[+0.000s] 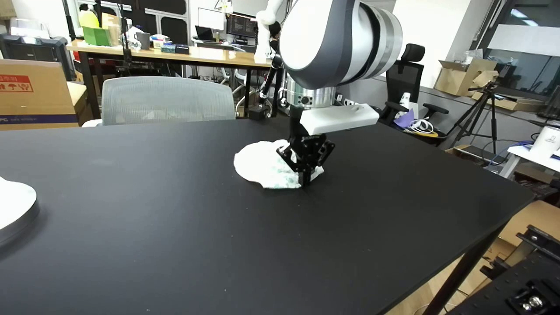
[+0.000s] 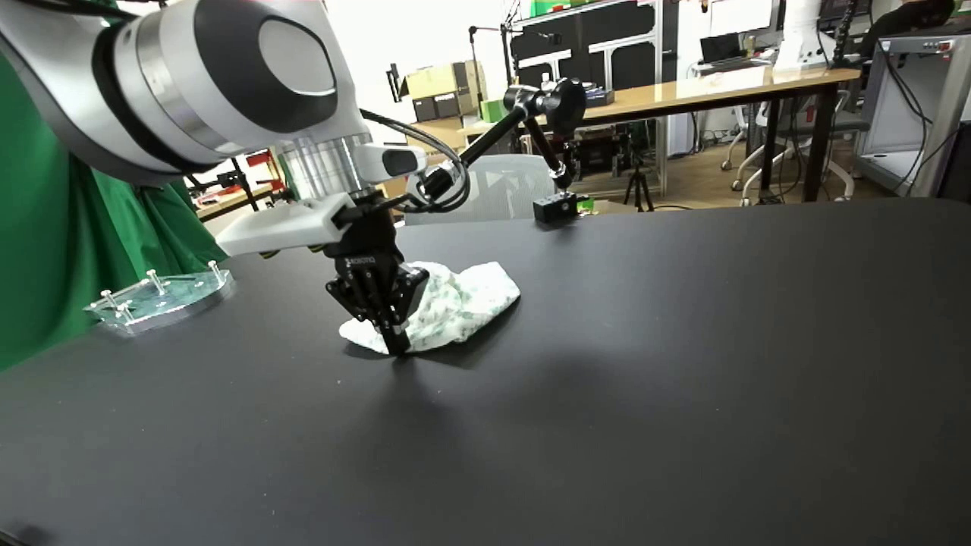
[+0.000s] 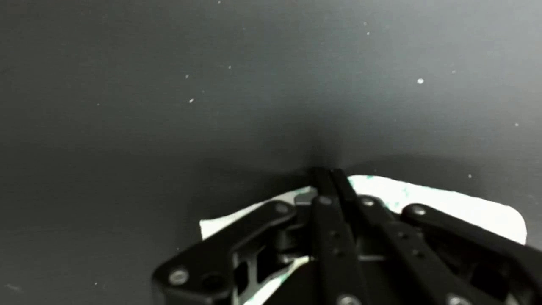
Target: Hang the cloth on the stand
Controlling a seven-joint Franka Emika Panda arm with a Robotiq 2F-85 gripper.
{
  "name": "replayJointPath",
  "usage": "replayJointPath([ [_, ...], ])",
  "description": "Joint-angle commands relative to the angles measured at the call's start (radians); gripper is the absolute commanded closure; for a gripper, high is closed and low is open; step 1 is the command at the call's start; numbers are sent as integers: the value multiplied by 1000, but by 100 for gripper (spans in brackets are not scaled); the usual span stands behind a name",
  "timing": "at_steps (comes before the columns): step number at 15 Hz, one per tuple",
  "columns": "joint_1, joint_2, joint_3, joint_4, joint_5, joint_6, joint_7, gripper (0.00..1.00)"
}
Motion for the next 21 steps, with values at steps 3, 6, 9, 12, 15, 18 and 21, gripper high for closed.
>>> replayJointPath([
  [3,-22,-47,30,4,48,-14,-53,100],
  [6,-17,-66,25,15,41,-21,-56,74],
  [9,-13,-70,-10,40,7,-16,-46,60],
  [12,-43,-58,-14,66,-3,-22,-118,40],
  [15,-89,-34,6,84,5,-10,-232,20],
  [18,-137,-2,44,103,23,-11,-347,0],
  [21,-167,27,75,121,24,-8,-423,0],
])
